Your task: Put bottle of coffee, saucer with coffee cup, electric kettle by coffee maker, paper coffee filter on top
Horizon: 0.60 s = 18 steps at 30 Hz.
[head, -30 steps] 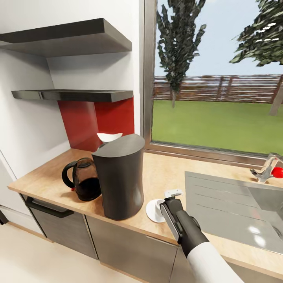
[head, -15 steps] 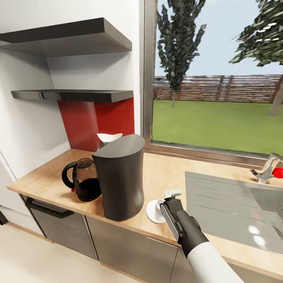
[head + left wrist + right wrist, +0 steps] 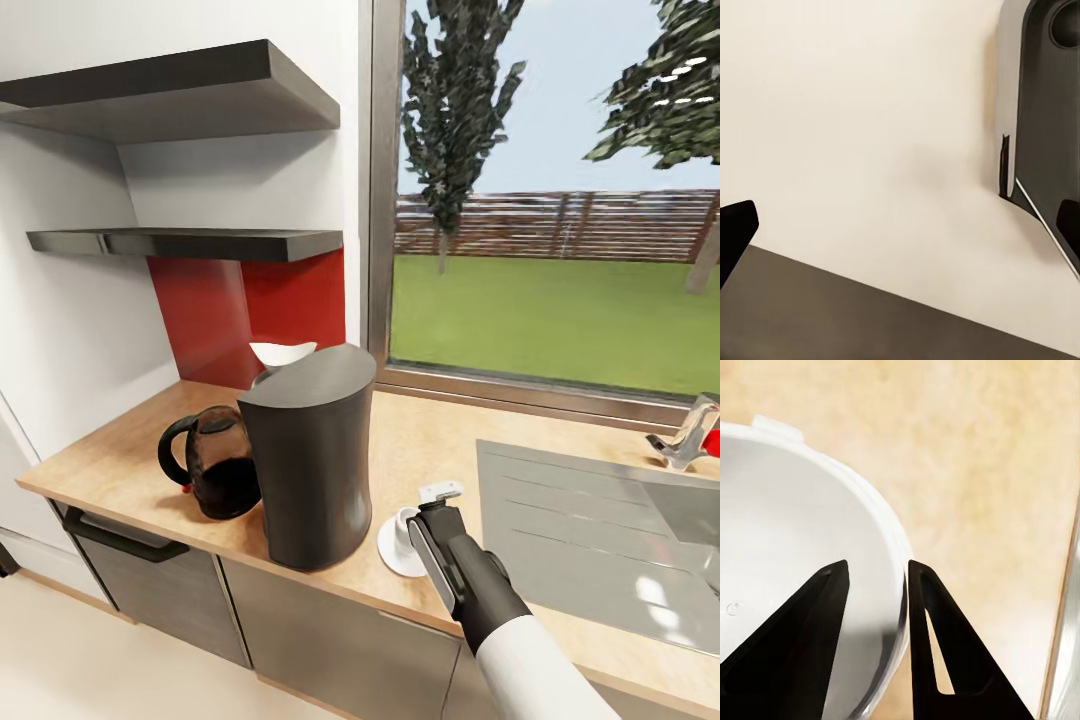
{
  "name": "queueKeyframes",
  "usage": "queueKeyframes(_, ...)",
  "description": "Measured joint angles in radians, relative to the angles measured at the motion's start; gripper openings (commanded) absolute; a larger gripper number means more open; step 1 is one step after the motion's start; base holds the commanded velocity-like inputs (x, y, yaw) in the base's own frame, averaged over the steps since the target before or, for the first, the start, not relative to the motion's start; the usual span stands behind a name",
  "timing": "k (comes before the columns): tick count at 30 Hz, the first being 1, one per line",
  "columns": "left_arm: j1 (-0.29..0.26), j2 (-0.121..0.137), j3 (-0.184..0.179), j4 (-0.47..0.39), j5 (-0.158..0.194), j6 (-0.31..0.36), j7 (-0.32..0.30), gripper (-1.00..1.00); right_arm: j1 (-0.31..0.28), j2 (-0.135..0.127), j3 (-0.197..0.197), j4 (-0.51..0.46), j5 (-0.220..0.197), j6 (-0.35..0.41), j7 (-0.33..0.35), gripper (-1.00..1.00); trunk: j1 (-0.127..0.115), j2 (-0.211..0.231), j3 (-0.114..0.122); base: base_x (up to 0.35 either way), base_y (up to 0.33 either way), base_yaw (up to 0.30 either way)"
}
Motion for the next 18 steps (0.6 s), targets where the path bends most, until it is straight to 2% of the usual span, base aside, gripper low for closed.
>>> queueKeyframes(2, 0.000, 0.000, 0.000, 0.000, 0.000, 0.000, 0.000, 1.00, 0.000, 0.000, 0.000, 0.000, 0.001, 0.000, 0.000, -1.00, 0.000, 0.000, 0.000, 0.000, 0.000, 0.000)
queueKeyframes(3, 0.000, 0.000, 0.000, 0.000, 0.000, 0.000, 0.000, 1.00, 0.000, 0.000, 0.000, 0.000, 0.000, 0.000, 0.000, 1.00, 0.000, 0.000, 0.000, 0.000, 0.000, 0.000)
queueKeyframes(18, 0.000, 0.001, 0.000, 0.001, 0.000, 0.000, 0.000, 1.00, 0.000, -0.001, -0.001, -0.002, -0.001, 0.000, 0.002, 1.00, 0.000, 0.000, 0.000, 0.000, 0.000, 0.000)
